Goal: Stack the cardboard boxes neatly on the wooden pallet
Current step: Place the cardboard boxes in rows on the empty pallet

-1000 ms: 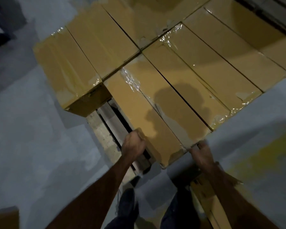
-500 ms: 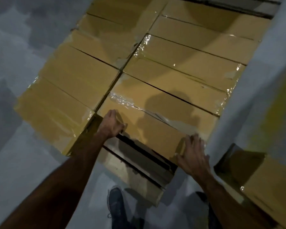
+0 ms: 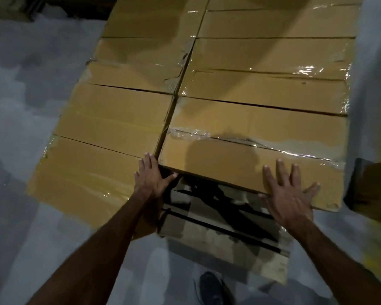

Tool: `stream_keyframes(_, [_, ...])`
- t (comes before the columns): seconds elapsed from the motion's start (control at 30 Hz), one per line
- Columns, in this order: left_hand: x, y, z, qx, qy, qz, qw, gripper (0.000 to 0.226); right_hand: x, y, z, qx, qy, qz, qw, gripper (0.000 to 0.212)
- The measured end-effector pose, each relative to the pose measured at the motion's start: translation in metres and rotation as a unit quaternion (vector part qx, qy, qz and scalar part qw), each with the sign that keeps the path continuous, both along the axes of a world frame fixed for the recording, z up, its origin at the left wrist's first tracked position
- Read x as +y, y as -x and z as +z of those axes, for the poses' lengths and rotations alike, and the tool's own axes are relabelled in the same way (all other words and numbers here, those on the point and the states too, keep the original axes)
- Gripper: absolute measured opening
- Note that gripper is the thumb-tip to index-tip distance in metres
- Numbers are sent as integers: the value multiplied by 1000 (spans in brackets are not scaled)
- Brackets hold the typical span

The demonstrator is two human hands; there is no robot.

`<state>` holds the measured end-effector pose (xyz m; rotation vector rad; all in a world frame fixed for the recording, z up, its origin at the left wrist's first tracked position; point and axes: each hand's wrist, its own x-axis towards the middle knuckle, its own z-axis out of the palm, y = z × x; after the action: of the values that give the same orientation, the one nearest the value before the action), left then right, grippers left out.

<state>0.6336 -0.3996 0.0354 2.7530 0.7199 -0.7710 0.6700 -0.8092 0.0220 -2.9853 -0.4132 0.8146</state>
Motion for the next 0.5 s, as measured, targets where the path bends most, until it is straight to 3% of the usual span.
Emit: stream_keyframes(0.5, [-14, 8, -13, -82, -16, 28, 996, 107, 10, 0, -16, 0, -8, 5, 1000, 80])
